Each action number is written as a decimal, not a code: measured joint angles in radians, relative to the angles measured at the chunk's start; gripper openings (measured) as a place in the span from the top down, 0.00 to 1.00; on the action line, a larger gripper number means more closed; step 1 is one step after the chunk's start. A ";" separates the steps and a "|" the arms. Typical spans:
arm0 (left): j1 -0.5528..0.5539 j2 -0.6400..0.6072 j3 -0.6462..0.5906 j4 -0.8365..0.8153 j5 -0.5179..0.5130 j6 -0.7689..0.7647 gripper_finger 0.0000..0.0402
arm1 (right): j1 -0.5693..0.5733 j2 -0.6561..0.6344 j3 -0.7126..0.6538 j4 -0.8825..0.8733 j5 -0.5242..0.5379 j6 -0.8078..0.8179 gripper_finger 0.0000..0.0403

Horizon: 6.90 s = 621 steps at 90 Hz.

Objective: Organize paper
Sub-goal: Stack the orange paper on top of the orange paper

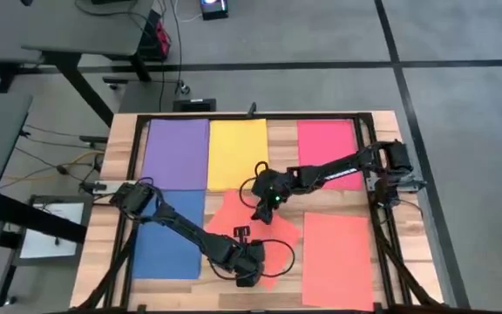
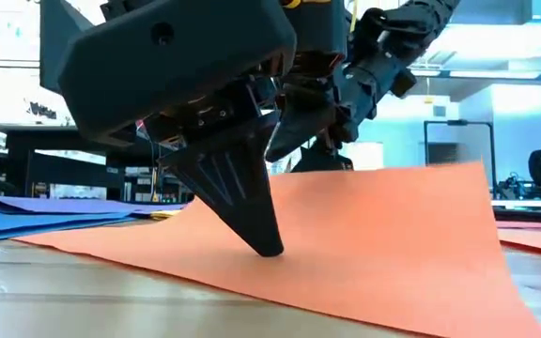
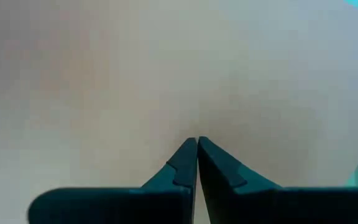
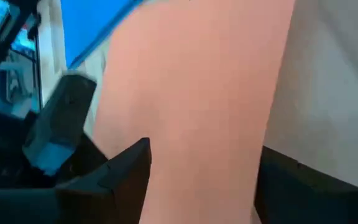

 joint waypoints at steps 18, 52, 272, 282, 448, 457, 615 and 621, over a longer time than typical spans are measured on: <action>0.009 -0.006 0.000 -0.002 0.002 0.023 1.00 | 0.030 0.026 0.000 0.003 -0.004 0.061 0.58; 0.018 -0.056 0.108 -0.299 0.106 -0.048 1.00 | 0.070 0.019 -0.002 -0.124 0.087 0.204 0.98; 0.120 -0.473 0.133 -0.323 0.135 0.268 1.00 | 0.971 -0.100 -0.001 -0.997 0.254 1.839 1.00; 0.120 -0.473 0.133 -0.323 0.135 0.268 1.00 | 0.962 -0.104 -0.001 -0.999 0.233 1.776 1.00; 0.122 -0.322 -0.181 0.321 0.289 -0.037 1.00 | 0.941 -0.312 0.087 -1.141 0.506 1.374 0.55; 0.110 -0.213 -0.138 0.290 0.312 -0.060 1.00 | 0.926 -0.296 0.088 -1.002 0.645 1.102 0.55; -0.001 -0.251 -0.039 -0.203 0.220 -0.245 1.00 | 0.369 -0.003 0.124 -0.868 0.491 -0.117 1.00; -0.002 -0.251 -0.039 -0.203 0.220 -0.239 1.00 | 0.355 -0.028 0.147 -0.877 0.490 -0.106 1.00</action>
